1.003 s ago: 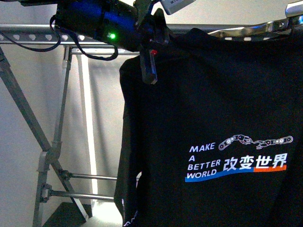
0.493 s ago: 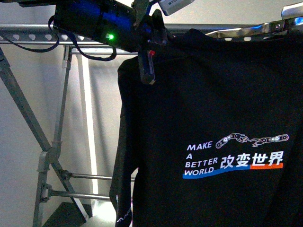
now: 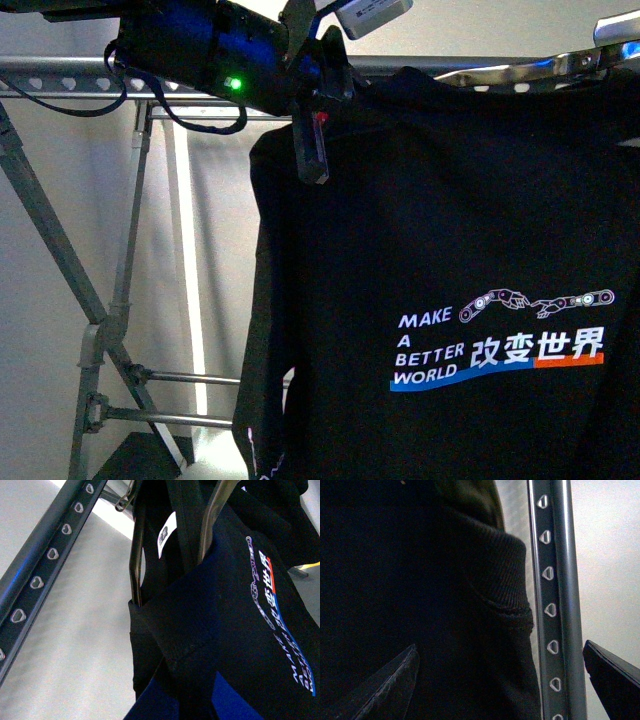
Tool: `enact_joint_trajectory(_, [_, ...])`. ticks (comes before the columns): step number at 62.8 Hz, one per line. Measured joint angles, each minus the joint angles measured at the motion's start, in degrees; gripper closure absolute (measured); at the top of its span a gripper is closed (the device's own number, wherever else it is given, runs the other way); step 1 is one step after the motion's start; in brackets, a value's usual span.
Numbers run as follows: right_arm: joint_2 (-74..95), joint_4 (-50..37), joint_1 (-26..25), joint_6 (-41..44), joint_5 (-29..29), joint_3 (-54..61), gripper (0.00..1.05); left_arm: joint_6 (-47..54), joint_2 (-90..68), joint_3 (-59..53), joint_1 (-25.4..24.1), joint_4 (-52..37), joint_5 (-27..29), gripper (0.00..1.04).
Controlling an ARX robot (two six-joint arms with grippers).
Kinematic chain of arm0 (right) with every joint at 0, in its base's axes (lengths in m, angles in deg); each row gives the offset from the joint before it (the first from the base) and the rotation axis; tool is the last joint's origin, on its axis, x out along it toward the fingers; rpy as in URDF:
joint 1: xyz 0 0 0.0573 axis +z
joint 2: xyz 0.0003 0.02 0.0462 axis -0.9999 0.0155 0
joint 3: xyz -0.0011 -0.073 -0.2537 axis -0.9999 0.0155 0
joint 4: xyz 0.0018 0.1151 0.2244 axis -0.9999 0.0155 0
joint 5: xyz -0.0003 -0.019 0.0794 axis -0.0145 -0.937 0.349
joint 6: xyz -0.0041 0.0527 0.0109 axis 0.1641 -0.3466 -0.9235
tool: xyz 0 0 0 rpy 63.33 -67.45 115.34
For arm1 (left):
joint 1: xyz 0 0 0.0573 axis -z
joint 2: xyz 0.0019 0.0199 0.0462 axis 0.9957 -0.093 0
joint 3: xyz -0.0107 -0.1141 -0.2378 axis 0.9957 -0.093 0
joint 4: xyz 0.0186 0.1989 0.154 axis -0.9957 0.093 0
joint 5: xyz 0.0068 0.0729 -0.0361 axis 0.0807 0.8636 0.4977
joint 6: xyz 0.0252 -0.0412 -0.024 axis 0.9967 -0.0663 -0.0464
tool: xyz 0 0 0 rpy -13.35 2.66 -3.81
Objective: Hang clothes on hanger
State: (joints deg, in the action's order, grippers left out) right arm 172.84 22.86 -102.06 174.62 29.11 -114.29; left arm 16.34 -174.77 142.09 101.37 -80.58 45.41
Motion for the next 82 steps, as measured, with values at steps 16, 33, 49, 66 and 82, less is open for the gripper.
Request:
enact_joint_trajectory(16, [1.18,-2.08,0.28,-1.05,-1.16,0.55,0.35,-0.04,0.00,0.00,0.00,0.00,0.00,1.01])
enact_joint_trajectory(33, [1.18,-6.32,-0.13,2.75,1.22,2.45,0.75,-0.04,-0.04,0.00,0.00,0.00,-0.02,1.01])
enact_joint_trajectory(49, [1.05,-11.96,-0.76,4.74,2.86,5.57,0.94,0.02,-0.09,0.00,0.00,0.00,-0.04,1.01])
enact_joint_trajectory(66, [-0.83,-15.72,-2.54,2.25,5.44,9.51,0.94,-0.11,-0.09,0.68,0.04,-0.26,-0.24,0.68])
enact_joint_trajectory(82, [-2.19,-14.10,-4.94,0.92,6.69,11.85,0.94,-0.13,-0.09,0.72,0.07,-0.35,-0.26,0.32])
